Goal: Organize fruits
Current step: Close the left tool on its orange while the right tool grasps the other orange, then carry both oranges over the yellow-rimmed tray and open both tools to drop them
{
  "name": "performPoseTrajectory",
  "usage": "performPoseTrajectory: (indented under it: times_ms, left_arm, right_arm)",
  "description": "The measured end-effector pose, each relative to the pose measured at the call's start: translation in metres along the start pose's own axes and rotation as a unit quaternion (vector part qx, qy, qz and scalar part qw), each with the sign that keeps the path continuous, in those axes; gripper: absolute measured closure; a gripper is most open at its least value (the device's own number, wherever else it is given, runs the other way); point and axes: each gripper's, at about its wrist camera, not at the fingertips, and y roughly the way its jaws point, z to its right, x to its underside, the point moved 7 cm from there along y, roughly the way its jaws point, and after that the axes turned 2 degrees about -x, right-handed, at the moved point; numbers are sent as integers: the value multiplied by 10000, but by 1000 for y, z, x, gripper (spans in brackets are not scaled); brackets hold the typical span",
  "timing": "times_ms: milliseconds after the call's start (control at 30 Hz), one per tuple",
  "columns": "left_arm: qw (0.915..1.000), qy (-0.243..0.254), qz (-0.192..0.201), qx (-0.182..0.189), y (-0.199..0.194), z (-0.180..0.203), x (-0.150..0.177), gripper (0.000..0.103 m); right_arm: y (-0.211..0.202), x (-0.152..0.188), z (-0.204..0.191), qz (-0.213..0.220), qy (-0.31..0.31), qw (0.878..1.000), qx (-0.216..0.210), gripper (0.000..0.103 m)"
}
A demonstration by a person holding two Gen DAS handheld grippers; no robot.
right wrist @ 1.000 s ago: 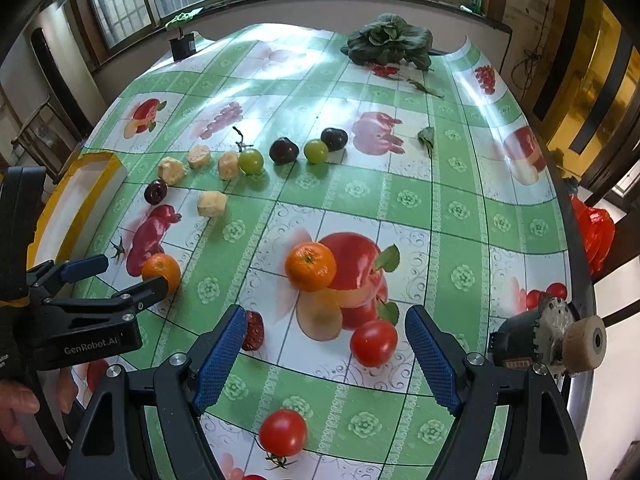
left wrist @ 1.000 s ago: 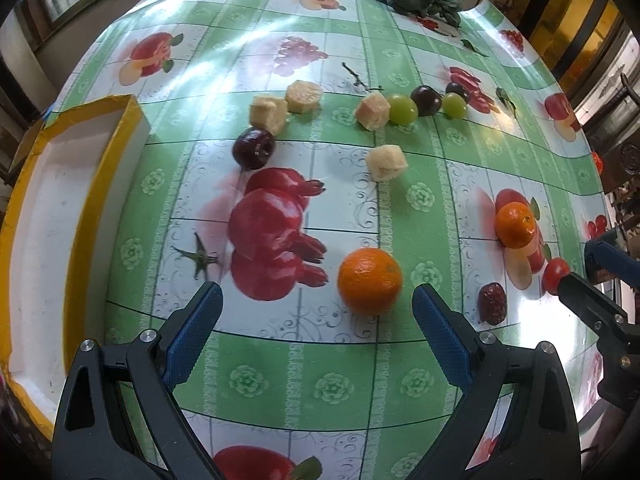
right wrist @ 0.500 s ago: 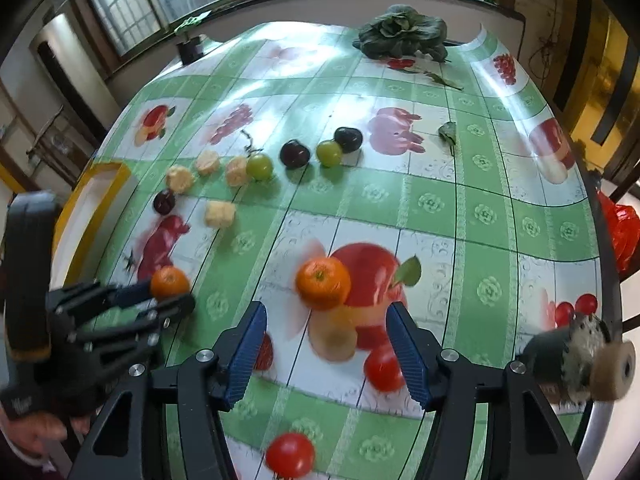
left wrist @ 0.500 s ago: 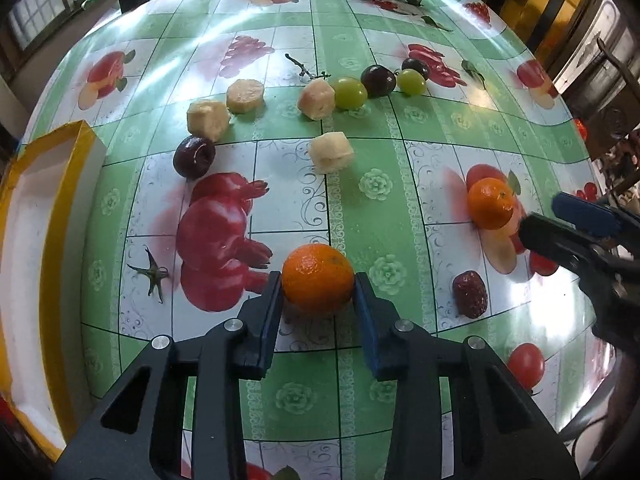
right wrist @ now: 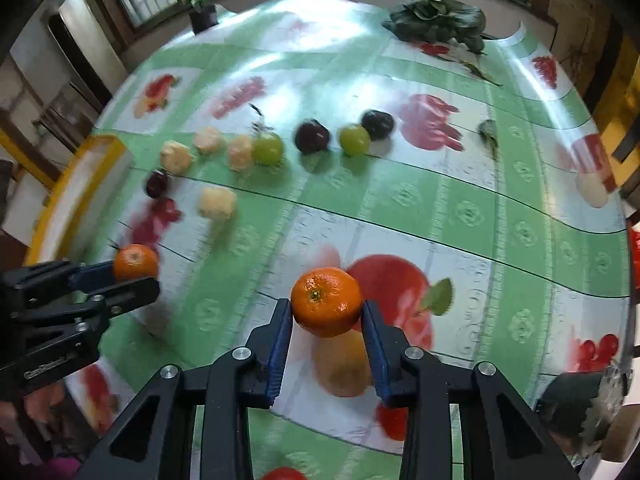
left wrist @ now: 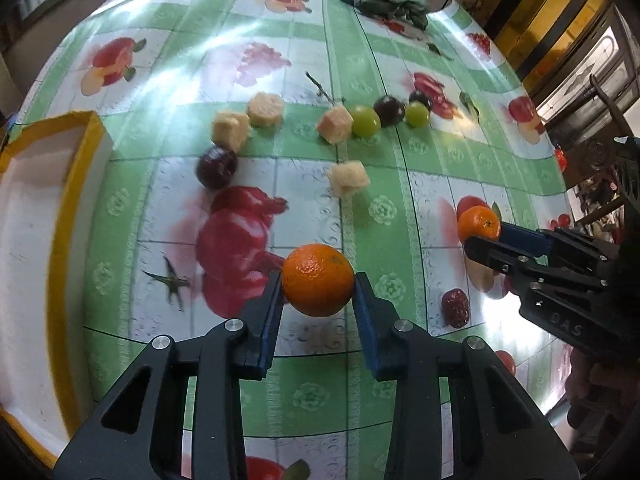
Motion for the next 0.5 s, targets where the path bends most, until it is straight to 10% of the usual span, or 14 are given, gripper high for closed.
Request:
performPoseTrajectory:
  times_ms: [500]
  left_arm:
    - [9951, -577, 389, -708, -51, -93, -14, 69]
  right_arm:
    - [-18, -42, -92, 299, -602, 9954, -682, 69]
